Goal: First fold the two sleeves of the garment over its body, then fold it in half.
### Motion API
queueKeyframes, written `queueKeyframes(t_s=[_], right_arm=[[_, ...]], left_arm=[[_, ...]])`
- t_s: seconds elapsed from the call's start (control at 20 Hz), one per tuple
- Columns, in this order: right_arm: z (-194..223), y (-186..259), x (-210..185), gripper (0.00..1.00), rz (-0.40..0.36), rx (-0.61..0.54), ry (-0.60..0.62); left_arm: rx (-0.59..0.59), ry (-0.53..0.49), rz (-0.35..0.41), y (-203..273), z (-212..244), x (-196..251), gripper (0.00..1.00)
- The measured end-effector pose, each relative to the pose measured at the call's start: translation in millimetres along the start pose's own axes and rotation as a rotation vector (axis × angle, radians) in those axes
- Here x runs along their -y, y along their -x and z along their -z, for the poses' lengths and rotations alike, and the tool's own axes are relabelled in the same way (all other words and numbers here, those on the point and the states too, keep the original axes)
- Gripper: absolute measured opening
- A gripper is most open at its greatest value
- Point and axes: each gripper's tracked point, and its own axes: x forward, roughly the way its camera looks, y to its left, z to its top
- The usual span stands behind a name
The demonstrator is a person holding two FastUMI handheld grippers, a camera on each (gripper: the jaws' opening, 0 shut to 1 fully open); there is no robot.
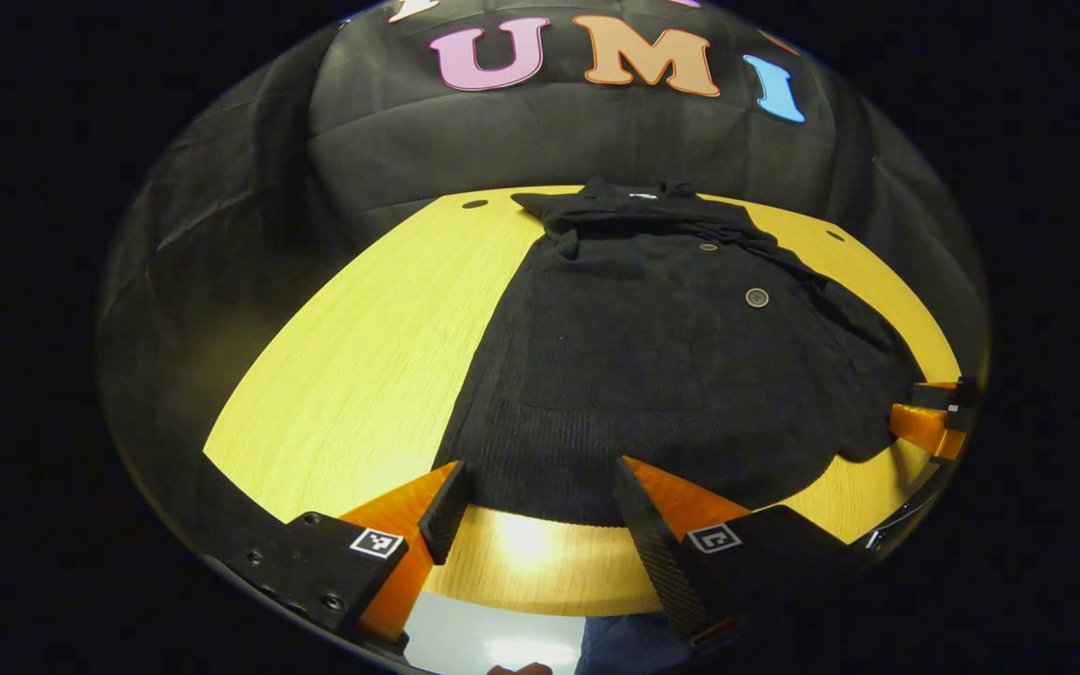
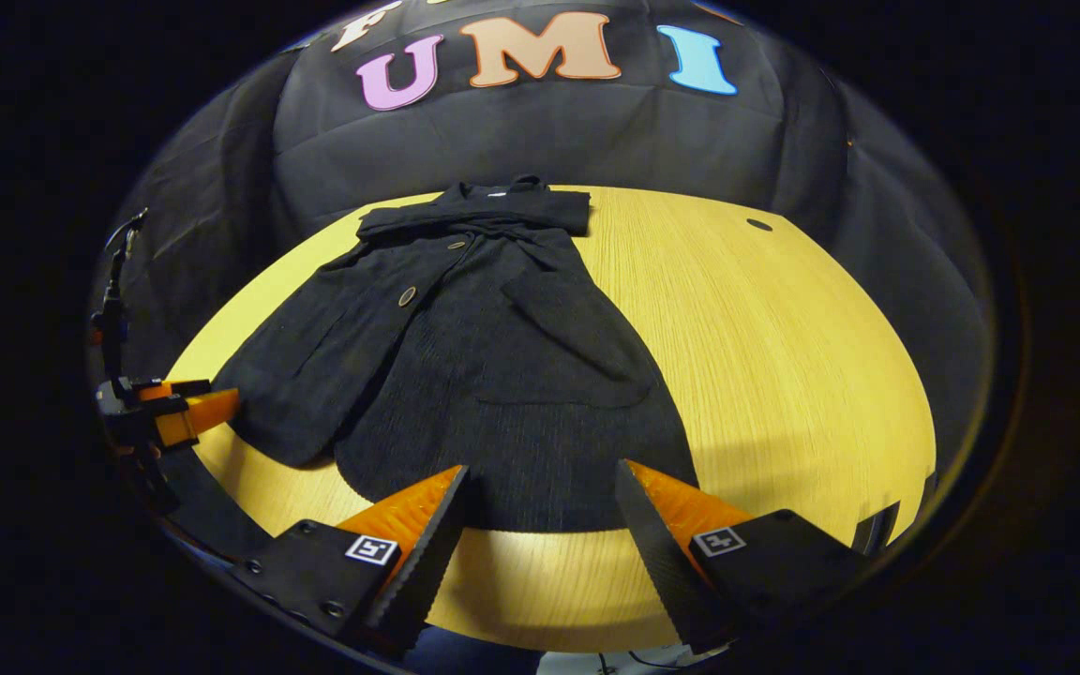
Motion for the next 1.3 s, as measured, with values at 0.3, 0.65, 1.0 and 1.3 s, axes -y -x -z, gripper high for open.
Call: queueKeyframes(t_s=[0.3,0.65,1.0,1.3], right_arm=[[4.0,-3.3,-2.4,0.98,0.002,0.037,-0.016],[7.2,-7.0,-29.1,0.48,-0.004,0.064,-0.032],[9.8,-9.9,-41.0,0.14,-0.008,0.050,-0.053],[10.3,-9.4,-40.4,0.09,0.043,0.044,-0.023]], left_arm=[[0.049,0.017,0.019,-1.1,3.7,6.2,0.94],[0.057,-0.037,0.094,-5.2,4.9,28.0,0.37],[0.043,0.042,0.190,-4.9,8.6,33.0,0.05],[0.052,-0.003,0.201,-6.1,9.1,34.6,0.00]])
